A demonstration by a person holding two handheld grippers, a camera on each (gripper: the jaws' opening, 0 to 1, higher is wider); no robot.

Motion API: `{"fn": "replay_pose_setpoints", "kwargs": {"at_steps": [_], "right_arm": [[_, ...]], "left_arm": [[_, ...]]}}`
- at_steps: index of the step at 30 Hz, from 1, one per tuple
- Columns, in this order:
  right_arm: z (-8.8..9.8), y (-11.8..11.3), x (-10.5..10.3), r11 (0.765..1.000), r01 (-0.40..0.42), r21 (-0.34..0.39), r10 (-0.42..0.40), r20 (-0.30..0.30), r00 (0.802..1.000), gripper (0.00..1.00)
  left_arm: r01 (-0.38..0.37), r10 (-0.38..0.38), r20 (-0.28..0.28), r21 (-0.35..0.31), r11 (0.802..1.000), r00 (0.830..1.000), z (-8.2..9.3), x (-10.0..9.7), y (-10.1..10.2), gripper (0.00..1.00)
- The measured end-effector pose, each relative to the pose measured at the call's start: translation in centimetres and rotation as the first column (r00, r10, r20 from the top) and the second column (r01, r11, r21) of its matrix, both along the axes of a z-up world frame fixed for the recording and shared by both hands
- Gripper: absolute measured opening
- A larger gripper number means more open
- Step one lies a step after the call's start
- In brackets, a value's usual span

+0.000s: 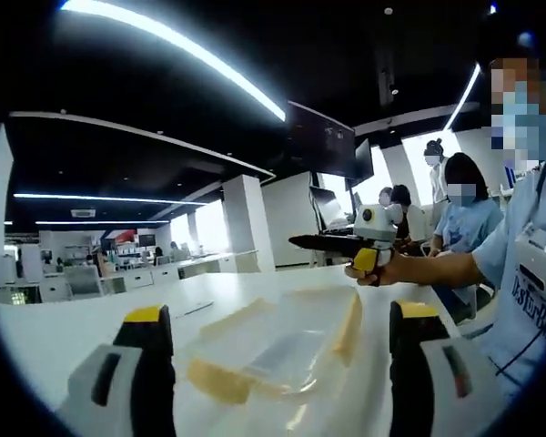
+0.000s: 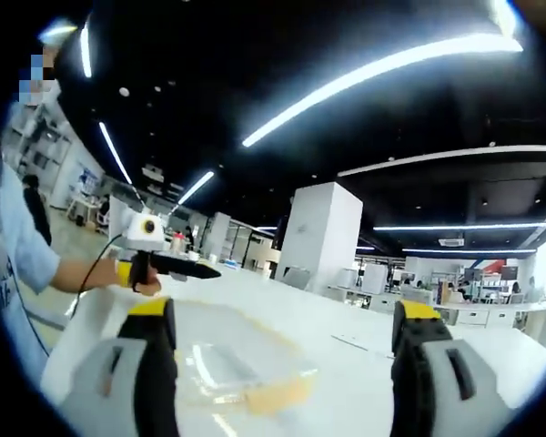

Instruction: Snap each plastic latch of the storage box into its locked position after aligning the lid with the box until every specified latch is closed and the lid sits flush.

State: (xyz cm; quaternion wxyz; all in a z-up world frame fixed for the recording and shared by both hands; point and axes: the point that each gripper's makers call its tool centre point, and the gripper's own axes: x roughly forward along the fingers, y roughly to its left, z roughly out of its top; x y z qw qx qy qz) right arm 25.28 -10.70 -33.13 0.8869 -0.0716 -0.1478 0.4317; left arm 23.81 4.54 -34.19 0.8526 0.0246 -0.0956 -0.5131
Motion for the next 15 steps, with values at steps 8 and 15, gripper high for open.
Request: {"fn": "replay_pose_setpoints", "kwargs": {"at_steps": [8,15], "right_arm": [[-1.0,-0.6,0.2,1.000,0.028,0.008,-0.028,0.008,1.000,1.00],[-1.7,-0.3,0.1,0.999,0.041,-0.023,-0.041,0.029,0.999,1.00]], "left_arm": [[-0.043,0.043,0.029,-0.004,0.999,0.999,-0.2,0.2,0.8,1.00],[-0.070,0.072,0.047,-0.035,0.997,0.996,-0.3,0.2,1.0,1.00]]}}
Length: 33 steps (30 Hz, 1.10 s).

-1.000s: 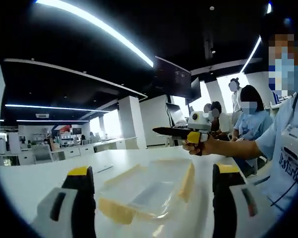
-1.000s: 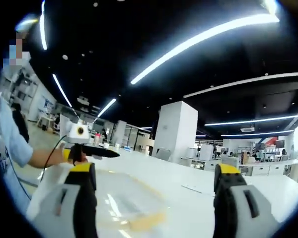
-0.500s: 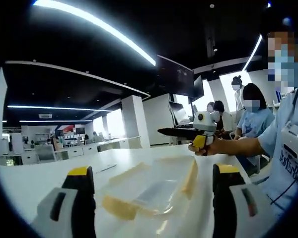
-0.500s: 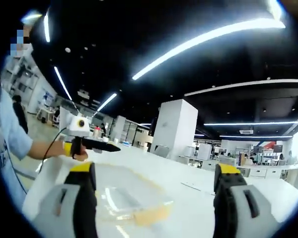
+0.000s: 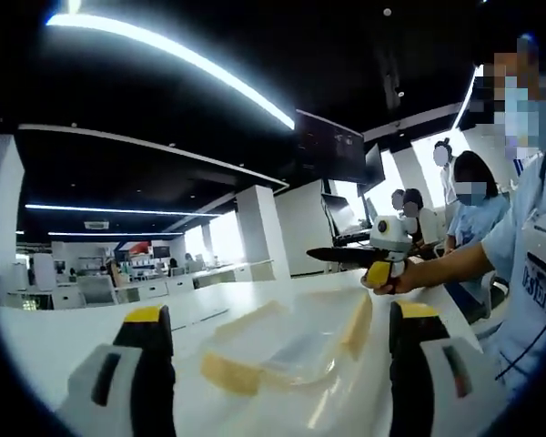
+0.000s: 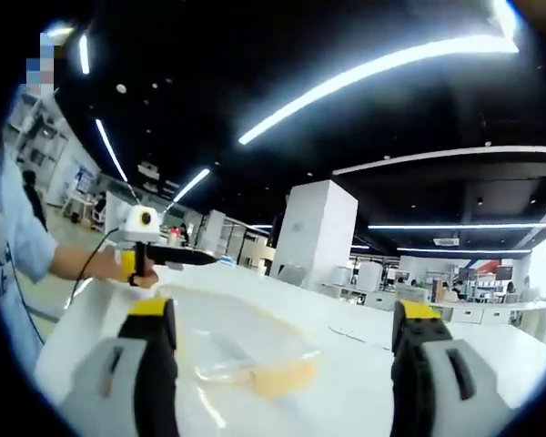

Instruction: Snap each plastic latch of the storage box into its locked position after aligning the lid with the box until every specified latch is closed and the lid sits flush.

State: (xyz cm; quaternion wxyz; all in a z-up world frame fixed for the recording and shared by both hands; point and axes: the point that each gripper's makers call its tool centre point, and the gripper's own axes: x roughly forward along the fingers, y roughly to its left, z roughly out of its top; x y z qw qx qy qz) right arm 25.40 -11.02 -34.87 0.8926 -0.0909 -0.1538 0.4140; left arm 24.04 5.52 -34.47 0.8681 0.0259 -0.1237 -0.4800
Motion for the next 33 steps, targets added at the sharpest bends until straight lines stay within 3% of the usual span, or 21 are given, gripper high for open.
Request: {"fn": "replay_pose_setpoints", "kwargs": {"at_steps": [9,19,33], "right_arm": [[0.0,-0.1,-0.2,1.000,0.013,-0.009,-0.013,0.010,1.000,1.00],[-0.9,0.0,-0.9,0.997,0.031,-0.067,-0.030,0.018,0.999,1.00],[-3.5,0.9,-0.6,0.985,0.034,-0.171,-0.040,-0.033,0.999,1.00]], "left_arm": [[-0.008,0.008,0.011,0.003,1.000,1.000,-0.1,0.3,-0.1,1.00],[-0.028,0.029,-0.011,0.059,0.998,1.000,-1.4,0.7,-0.3,1.00],[-0.043,0.045,-0.013,0.111,0.993,0.999,-2.5,1.3,-0.5,1.00]]}}
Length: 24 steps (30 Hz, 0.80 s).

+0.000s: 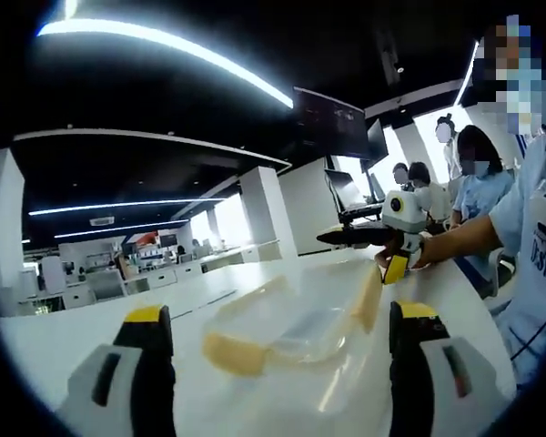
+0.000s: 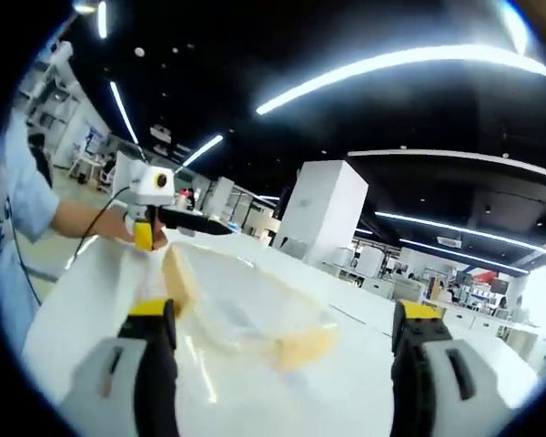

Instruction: Snap each plastic latch of the storage box into its locked position after aligning the lid with the box until every specified latch is closed and the lid sits flush.

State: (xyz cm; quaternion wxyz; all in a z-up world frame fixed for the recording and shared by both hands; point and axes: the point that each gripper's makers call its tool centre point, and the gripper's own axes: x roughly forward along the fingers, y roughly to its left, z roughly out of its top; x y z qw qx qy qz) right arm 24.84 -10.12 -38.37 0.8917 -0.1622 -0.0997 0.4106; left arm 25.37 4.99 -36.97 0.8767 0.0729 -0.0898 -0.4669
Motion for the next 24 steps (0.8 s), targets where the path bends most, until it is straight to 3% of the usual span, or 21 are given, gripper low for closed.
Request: {"fn": "replay_pose_setpoints", "kwargs": {"at_steps": [11,24], "right_arm": [[-2.0,0.5,-0.6,0.995,0.020,-0.094,-0.024,-0.040,0.999,0.92],[-2.3,0.3,-0.5,0.996,0.027,-0.085,-0.035,-0.096,0.995,0.74]], "left_arm": [[0.012,-0.012,-0.011,0.034,0.999,1.000,-0.9,-0.7,-0.6,1.00],[0.009,-0.007,-0.025,0.072,0.997,1.000,-1.9,-1.1,-0.7,1.00]]}}
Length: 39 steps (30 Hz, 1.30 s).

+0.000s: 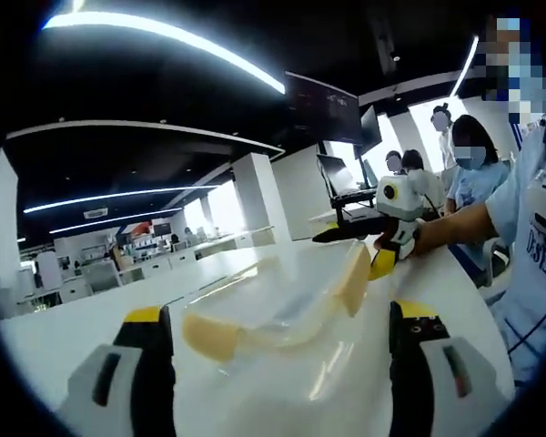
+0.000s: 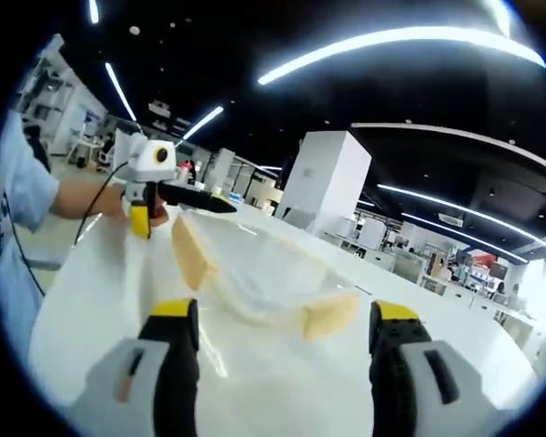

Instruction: Snap each plastic latch of the storage box into its locked position after aligning the lid with the box until every specified latch is closed and the lid sits flush.

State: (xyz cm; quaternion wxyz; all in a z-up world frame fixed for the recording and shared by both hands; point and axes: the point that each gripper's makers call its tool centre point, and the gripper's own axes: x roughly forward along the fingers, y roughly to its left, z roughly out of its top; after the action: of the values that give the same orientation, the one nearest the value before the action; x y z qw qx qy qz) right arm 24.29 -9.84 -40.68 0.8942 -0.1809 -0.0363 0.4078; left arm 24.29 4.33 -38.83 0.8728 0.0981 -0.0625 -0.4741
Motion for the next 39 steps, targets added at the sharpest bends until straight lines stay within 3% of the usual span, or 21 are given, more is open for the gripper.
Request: {"fn": "replay_pose_setpoints", "kwargs": {"at_steps": [6,39], "right_arm": [[-0.3,0.4,-0.4,1.000,-0.027,0.003,0.027,-0.032,0.999,0.65],[-0.4,0.0,-0.5,0.999,-0.020,0.045,0.024,-0.093,0.995,0.55]], "left_arm": [[0.003,-0.003,0.000,0.001,1.000,1.000,0.0,-0.1,0.0,0.99],[0.004,-0.003,-0.018,0.054,0.999,1.000,-1.2,0.1,-0.5,0.97]]}}
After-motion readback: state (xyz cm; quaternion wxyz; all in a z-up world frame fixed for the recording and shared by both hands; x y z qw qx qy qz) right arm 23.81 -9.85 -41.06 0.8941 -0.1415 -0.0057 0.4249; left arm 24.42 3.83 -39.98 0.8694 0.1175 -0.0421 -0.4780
